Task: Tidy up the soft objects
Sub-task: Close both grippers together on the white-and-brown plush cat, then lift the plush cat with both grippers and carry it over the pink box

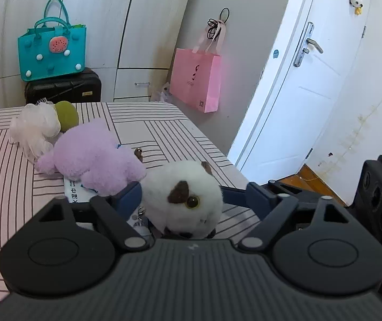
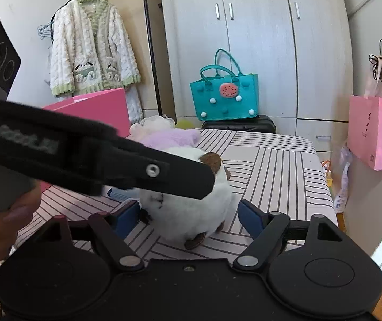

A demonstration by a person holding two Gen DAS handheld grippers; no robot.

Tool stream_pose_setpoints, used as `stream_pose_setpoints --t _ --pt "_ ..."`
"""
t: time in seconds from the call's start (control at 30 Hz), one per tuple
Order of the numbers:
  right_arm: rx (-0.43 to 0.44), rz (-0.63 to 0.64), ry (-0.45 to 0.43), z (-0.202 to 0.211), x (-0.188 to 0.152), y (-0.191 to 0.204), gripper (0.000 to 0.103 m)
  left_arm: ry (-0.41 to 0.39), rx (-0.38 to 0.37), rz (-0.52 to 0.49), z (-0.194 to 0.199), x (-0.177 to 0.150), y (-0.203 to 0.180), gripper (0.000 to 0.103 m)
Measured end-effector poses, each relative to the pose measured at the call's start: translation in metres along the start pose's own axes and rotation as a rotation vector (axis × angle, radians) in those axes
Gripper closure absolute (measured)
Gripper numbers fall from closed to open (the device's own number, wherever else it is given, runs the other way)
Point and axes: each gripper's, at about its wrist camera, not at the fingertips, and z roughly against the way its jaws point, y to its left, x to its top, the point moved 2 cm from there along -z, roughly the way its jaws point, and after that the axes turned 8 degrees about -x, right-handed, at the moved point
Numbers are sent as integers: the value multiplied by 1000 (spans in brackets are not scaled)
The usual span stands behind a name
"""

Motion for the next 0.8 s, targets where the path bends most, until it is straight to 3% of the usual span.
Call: stream_pose_setpoints --t 0.17,0.33,0.53,0.8 --pt "9 -34 -9 1 -2 -2 36 4 44 -1 -1 -3 3 45" --pt "-4 -23 -13 3 -5 1 37 7 42 32 -1 -5 5 46" --pt "-30 -35 -16 3 -5 5 38 9 98 26 -6 -7 -2 48" --pt "-61 -20 -12 16 -2 13 38 2 67 65 3 -8 -6 50"
